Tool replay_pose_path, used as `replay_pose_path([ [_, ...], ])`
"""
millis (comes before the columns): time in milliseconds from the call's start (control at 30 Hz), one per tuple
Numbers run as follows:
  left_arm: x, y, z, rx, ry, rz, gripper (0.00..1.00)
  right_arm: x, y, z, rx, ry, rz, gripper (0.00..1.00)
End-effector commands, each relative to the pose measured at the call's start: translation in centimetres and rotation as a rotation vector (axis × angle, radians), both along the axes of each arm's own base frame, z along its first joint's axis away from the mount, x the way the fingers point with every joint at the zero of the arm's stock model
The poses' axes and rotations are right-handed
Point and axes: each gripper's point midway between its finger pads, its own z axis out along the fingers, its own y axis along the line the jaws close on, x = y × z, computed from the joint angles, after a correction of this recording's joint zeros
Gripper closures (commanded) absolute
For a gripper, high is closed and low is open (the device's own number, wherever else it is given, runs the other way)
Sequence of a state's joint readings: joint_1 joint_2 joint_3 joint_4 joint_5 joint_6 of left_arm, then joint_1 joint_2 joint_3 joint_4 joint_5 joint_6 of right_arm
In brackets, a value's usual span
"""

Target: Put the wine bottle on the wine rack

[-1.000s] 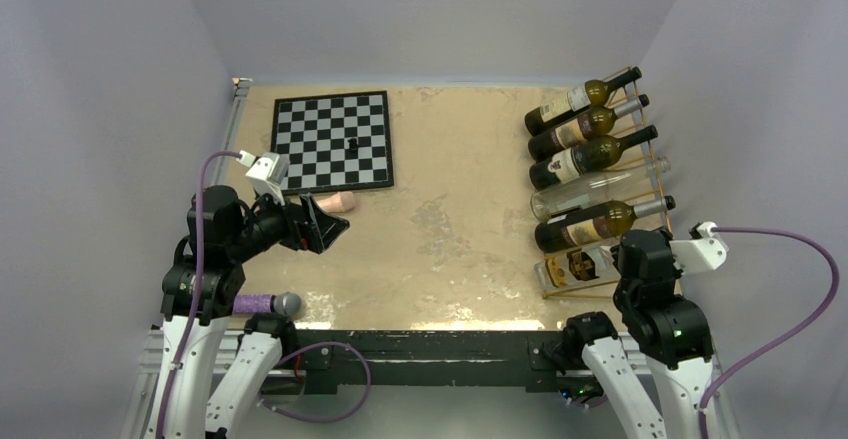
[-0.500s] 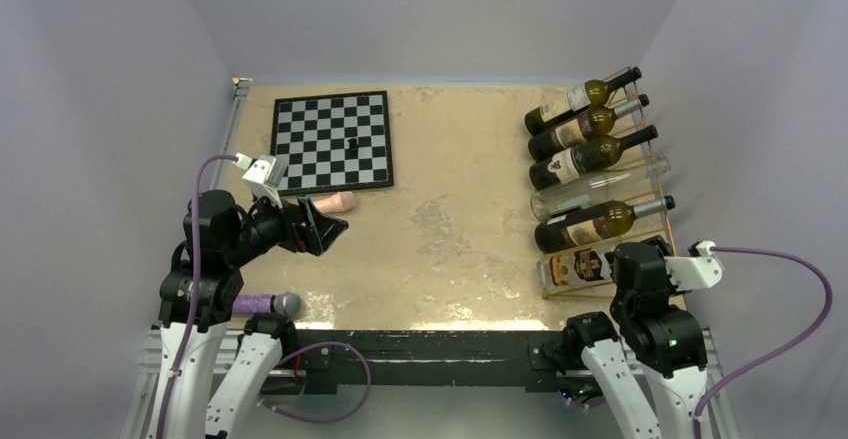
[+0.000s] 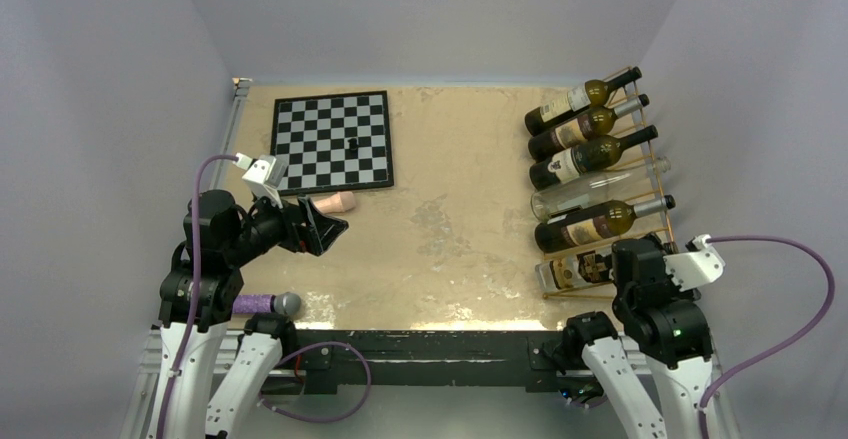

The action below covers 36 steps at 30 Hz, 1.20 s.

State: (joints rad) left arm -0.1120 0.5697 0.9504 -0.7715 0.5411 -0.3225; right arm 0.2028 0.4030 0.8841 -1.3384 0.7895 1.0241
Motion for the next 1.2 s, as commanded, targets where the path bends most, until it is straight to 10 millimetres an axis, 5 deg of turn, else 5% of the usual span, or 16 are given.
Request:
replay_pose_path([
  [0, 0.3, -0.1, 0.7, -0.012, -0.024, 0.002, 0.01, 0.0, -0.3, 3.3, -0.053, -0.045, 0.050, 0.18],
  [500, 0.1, -0.1, 1.2, -0.014, -0.024, 0.006, 0.01, 2.2, 2.6, 10.8, -0.125, -0.199, 0.371, 0.15],
  [633, 0.2, 0.3, 1.4, -0.021, -0.008, 0.046, 0.01, 2.5, 5.0, 13.5, -0.155, -0.279, 0.565, 0.13],
  [1167, -0.1, 3.9, 3.4, 0.045, 0.013, 0.266, 0.01, -1.1, 11.2, 20.7, -0.193, -0.554, 0.984, 0.05],
])
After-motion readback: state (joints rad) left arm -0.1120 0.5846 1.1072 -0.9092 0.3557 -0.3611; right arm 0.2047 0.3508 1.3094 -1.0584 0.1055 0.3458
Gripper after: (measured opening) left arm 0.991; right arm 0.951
